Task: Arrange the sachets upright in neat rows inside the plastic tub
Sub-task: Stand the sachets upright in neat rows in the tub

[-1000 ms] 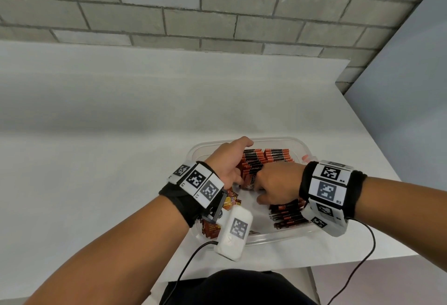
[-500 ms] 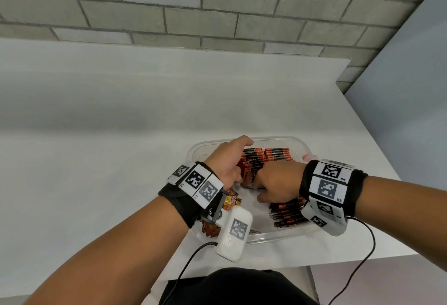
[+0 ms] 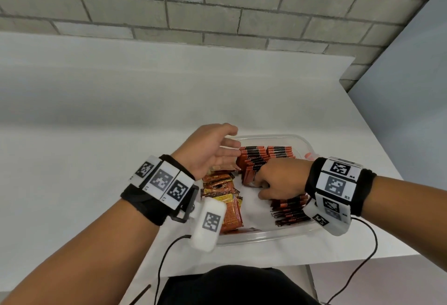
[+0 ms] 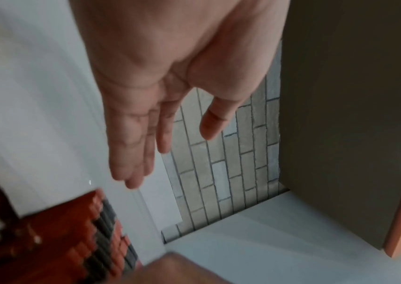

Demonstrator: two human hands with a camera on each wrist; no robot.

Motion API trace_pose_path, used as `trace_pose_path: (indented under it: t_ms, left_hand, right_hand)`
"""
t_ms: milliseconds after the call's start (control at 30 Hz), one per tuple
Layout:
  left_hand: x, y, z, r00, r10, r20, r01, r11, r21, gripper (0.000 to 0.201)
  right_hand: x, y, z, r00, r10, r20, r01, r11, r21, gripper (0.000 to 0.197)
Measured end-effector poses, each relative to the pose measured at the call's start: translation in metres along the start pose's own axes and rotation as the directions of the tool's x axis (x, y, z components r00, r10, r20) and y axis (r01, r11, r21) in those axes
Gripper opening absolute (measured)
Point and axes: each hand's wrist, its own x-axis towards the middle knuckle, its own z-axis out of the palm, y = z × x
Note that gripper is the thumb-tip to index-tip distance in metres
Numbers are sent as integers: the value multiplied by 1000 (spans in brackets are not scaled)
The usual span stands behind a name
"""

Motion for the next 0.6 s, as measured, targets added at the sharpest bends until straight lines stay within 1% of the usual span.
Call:
trace_pose_path:
  t_ms: [167,233,333,400,500,567,600]
  left_hand:
    - [-5,9,-30,997,49,-52,-47,999,23,24]
    - [-6,8,-42,992,79,-102,-73,996,57,25]
    - [-5,3,-62,971,113,-209,-88,988,124,23]
    - [-3,-3,-71,962,91,-257,-56,988,143,20]
    - [-1,-16,-80,965,39,-261,4,986,164,14]
    - [0,-24,-84,976,14,-217,26,983,180,15]
    - [0,-27,-85,982,2,-188,33,983,180,18]
  right_hand:
    - [-2,0,-2,1000,16,-6,-15,996,93,31]
    - [-4,0,-4,1000,8,-23,-4,987,163,29]
    - [-5,-5,-10,995,-6,-102,33,963,266,23]
    - [-2,-13,-16,986,-7,-167,55,956,289,20]
    - [5,-27,-28,968,30,-250,55,944,327,20]
    - [12,-35,-32,965,70,-252,28,931,363,23]
    - [15,-38,-33,970,70,-234,17,936,352,25]
